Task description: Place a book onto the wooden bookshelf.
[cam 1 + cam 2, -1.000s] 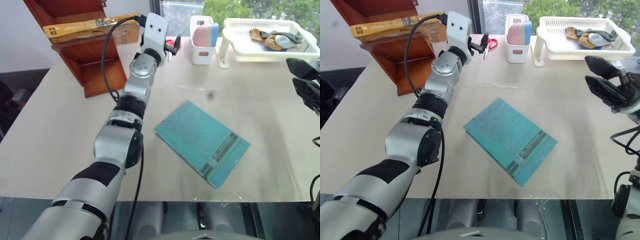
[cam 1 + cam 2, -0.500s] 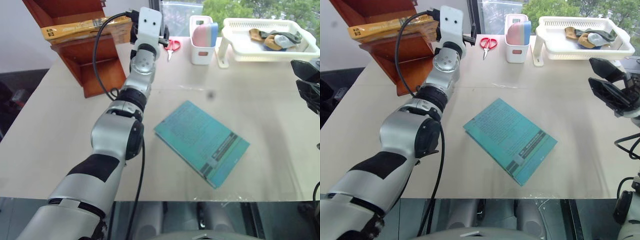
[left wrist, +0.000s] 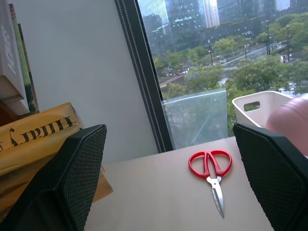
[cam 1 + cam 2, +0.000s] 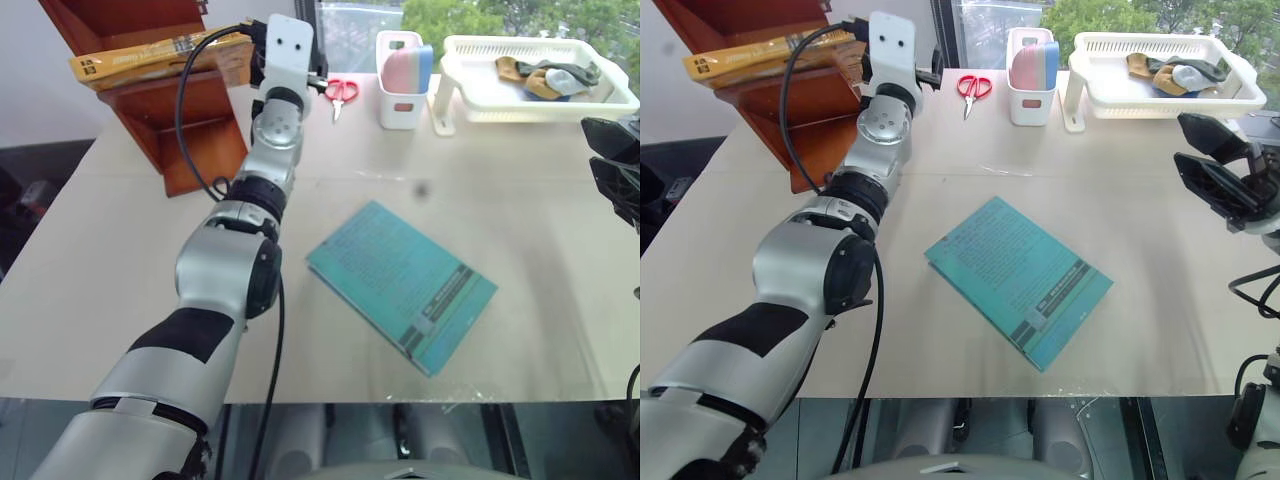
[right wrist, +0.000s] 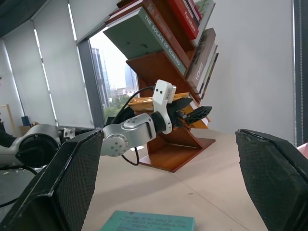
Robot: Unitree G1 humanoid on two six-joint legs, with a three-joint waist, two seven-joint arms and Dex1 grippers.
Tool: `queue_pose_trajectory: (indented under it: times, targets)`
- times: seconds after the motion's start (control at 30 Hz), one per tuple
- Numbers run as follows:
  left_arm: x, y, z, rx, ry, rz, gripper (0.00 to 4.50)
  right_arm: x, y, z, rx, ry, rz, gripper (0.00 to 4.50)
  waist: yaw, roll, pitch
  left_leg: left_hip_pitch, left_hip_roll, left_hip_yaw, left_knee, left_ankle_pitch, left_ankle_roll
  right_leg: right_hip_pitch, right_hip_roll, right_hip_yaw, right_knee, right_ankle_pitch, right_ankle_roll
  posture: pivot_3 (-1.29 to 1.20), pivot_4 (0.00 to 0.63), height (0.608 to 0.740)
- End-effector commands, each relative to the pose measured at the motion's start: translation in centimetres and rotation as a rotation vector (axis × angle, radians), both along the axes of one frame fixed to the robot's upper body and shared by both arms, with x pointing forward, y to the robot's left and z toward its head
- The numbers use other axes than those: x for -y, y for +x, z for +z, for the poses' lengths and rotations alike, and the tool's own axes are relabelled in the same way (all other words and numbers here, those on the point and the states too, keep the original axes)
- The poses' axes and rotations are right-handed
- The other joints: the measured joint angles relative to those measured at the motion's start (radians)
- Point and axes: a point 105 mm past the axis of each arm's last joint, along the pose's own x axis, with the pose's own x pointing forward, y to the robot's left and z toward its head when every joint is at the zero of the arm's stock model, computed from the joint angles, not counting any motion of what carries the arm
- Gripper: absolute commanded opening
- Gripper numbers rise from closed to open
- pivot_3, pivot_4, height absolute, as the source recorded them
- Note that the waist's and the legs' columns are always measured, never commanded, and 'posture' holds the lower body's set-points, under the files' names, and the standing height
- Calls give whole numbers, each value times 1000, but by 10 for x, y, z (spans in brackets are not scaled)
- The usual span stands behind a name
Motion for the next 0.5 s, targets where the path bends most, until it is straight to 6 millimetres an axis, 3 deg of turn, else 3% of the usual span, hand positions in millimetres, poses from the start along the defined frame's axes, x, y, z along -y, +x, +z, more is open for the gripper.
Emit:
queue_pose_trajectory:
  times: [0.03,0.3,0.5]
  targets:
    - [-9,-5,-1,41,-9,-37,4434,1,-9,13,66,-18,-12,4500,0,0,0,0,0,0,0,0,0,0,0,0,0,0,0,0,150,740]
    - [-34,-10,-38,-9,-17,-32,4434,-3,-6,9,49,-14,-1,4500,-6,0,0,2,1,1,0,0,1,0,0,2,2,0,0,0,150,740]
    - [-53,-15,-31,28,-40,29,4434,-6,-1,7,38,-8,12,4500,4,0,0,2,1,-1,0,-1,2,0,0,2,2,0,0,0,150,740]
